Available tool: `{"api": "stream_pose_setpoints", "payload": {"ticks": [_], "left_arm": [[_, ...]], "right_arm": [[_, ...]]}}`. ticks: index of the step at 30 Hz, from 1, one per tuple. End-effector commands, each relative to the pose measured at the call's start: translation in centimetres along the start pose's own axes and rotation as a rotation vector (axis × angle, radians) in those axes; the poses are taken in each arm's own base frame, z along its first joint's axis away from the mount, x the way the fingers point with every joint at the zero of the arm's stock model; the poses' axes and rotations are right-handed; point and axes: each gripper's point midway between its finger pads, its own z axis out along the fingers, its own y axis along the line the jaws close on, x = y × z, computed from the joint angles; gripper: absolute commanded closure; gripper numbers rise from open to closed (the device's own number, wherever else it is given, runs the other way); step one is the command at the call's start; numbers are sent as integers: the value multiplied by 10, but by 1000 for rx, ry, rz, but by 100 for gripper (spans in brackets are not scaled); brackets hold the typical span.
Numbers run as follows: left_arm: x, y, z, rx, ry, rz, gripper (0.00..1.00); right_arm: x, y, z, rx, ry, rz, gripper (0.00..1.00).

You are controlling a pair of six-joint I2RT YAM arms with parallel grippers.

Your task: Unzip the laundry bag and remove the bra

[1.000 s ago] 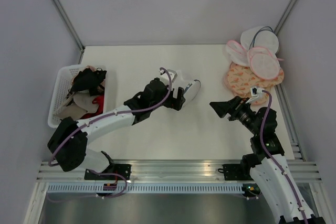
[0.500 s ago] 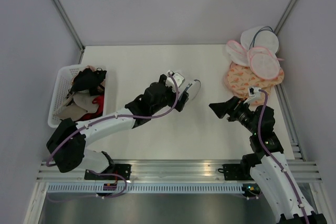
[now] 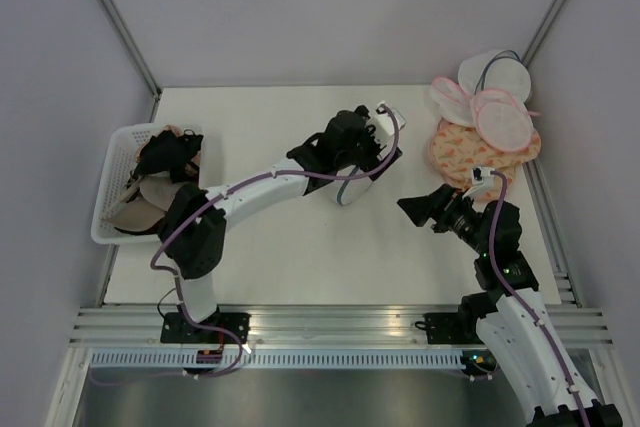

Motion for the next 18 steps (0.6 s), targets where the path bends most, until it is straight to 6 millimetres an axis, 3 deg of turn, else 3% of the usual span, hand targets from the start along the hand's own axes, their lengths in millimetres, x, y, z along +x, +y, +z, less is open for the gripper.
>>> {"api": "stream_pose_setpoints", "payload": {"ticks": [1,3,4,5,6,7,9,11,12,14,17,18], "left_arm": [[0,8,18,73,92,64,1],[18,-1,32,126,147,87,2],[8,-1,33,139,145,95,2],[30,-9,36,180,223,102,3],[35,-9,35,194,257,121,4],[27,-6,34,192,260,132,5],[51,-7,29,215,364,159,5],[48,-5,29,224,390,167,5],[61,-10,28,256,441,172,5],[57,-12,27,273,443,168,5],[65,-15,28,293,478,170,18],[69,-15,28,299,490,174,35]], "right_arm": [[-6,7,-4,-12,-15,-30,2],[-9,7,-6,-1,-26,-41,2],[-9,5,-6,9,-27,-46,2],[-9,5,-7,13,-28,-48,2],[-9,4,-7,17,-29,-51,2],[-9,3,-7,24,-28,-50,2],[-8,0,-6,30,-22,-46,2],[-7,0,-4,26,-18,-36,2],[-6,0,-3,23,-17,-32,2],[-5,-1,0,18,-13,-20,2],[-3,-2,0,23,-7,-10,2],[-4,-2,0,24,-11,-11,2]]}}
